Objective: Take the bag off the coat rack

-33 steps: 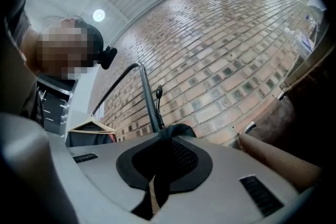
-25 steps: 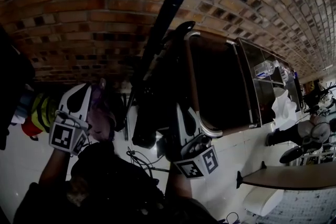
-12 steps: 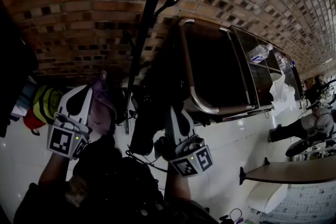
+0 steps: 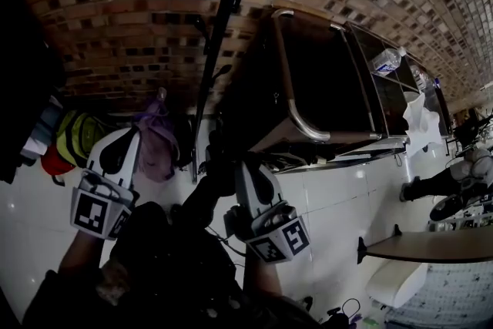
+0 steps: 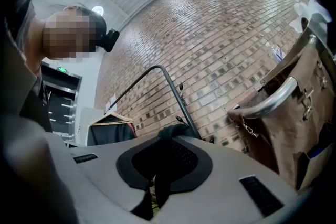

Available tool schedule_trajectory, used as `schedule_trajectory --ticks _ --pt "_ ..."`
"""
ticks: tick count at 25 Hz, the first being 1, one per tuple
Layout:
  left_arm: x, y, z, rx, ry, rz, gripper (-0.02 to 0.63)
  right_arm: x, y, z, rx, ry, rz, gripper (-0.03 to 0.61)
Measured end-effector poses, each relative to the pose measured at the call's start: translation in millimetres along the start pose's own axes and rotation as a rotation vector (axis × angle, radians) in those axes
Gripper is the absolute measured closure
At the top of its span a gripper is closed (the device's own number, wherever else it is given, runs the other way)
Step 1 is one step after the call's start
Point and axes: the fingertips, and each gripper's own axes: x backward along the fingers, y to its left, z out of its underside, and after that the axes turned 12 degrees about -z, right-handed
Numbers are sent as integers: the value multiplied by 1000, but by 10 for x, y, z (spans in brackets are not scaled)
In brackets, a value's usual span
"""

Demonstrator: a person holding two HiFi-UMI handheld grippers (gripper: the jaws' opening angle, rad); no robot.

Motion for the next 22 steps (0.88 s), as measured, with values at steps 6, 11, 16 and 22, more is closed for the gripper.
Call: schedule_trajectory --ticks 6,11,16,22 --pt "465 102 -53 14 -14 48 577 146 516 92 13 -3 49 565" --pt "991 318 -187 0 -41 65 577 218 972 158 36 -20 84 565" --pt "1543 561 -218 -4 -38 43 577 293 1379 229 38 -38 96 565" --pt "2112 717 -184 -12 -33 32 577 349 1880 469 24 -16 83 565"
